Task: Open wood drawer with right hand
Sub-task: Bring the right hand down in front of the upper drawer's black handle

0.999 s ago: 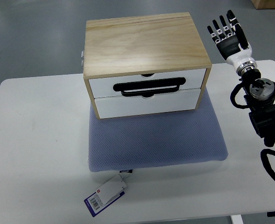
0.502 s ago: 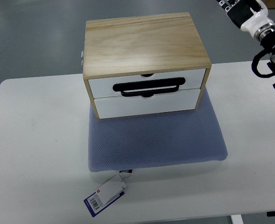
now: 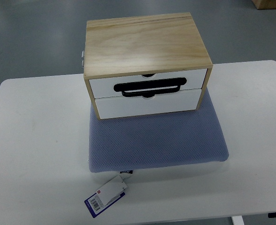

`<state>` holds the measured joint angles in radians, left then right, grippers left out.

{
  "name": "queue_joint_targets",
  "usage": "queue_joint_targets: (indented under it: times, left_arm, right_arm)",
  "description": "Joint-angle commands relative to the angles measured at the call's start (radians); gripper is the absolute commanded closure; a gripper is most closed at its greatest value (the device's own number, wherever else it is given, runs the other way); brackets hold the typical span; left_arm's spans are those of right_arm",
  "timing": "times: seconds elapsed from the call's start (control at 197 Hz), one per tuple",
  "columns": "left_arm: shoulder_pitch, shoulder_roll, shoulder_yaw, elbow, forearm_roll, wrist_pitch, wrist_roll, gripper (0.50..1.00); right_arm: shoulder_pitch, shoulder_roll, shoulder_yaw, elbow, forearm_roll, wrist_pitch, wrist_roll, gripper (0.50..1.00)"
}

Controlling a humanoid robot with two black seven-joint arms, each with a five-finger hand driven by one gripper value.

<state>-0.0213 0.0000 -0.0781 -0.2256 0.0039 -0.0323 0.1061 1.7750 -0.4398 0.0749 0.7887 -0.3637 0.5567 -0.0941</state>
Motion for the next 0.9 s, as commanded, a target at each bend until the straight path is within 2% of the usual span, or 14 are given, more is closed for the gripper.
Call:
queue_joint_targets:
  times: [0.0, 0.046, 0.051, 0.249, 0.375, 0.451, 0.457, 0.467, 0.543, 0.72, 0.725, 0.867, 0.873, 0.893]
  left_arm:
    - [0.0, 0.0, 0.0, 0.0, -0.001, 0.0, 0.001, 0.5]
    - [0.0, 0.0, 0.0, 0.0, -0.001, 0.0, 0.001, 0.5]
    - [0.0, 0.0, 0.0, 0.0, 0.001, 0.0, 0.0, 0.5]
    - [0.0, 0.0, -0.002, 0.002, -0.002, 0.0, 0.0, 0.5]
    - [0.0, 0.0, -0.002, 0.003, -0.002, 0.0, 0.0, 0.5]
    - [0.001, 0.0, -0.002, 0.003, -0.004, 0.002, 0.0, 0.5]
    - [0.001, 0.0, -0.002, 0.003, -0.004, 0.0, 0.0, 0.5]
    - [0.001, 0.0, -0.002, 0.003, -0.004, 0.0, 0.0, 0.5]
    - [0.001, 0.0, -0.002, 0.003, -0.004, 0.002, 0.0, 0.5]
    - [0.001, 0.0, -0.002, 0.003, -0.004, 0.002, 0.0, 0.5]
    - [0.001, 0.0, -0.002, 0.003, -0.004, 0.002, 0.0, 0.5]
    - [0.001, 0.0, -0.002, 0.003, -0.004, 0.002, 0.0, 0.5]
    - [0.001, 0.0, -0.002, 0.003, -0.004, 0.002, 0.0, 0.5]
    - [0.001, 0.0, -0.002, 0.003, -0.004, 0.002, 0.0, 0.5]
  right_arm:
    - [0.149, 0.023, -0.159, 0.11, -0.014, 0.054, -0.064, 0.554]
    - [0.149, 0.023, -0.159, 0.11, -0.014, 0.054, -0.064, 0.554]
    - [0.211, 0.041, -0.223, 0.177, -0.014, 0.054, -0.111, 0.554]
    - [0.35, 0.11, -0.353, 0.428, 0.029, 0.054, -0.325, 0.556]
    - [0.402, 0.161, -0.382, 0.495, 0.094, 0.034, -0.433, 0.556]
    - [0.405, 0.17, -0.385, 0.495, 0.106, 0.02, -0.447, 0.556]
    - [0.409, 0.191, -0.397, 0.495, 0.139, -0.013, -0.481, 0.558]
    - [0.409, 0.196, -0.4, 0.495, 0.149, -0.02, -0.489, 0.558]
    - [0.409, 0.217, -0.405, 0.5, 0.212, -0.041, -0.516, 0.558]
    - [0.408, 0.236, -0.408, 0.5, 0.285, -0.074, -0.517, 0.558]
    - [0.408, 0.242, -0.408, 0.5, 0.314, -0.093, -0.517, 0.558]
    - [0.399, 0.251, -0.409, 0.5, 0.348, -0.126, -0.517, 0.558]
    - [0.393, 0.263, -0.411, 0.5, 0.35, -0.158, -0.517, 0.558]
    - [0.386, 0.266, -0.414, 0.5, 0.35, -0.17, -0.517, 0.556]
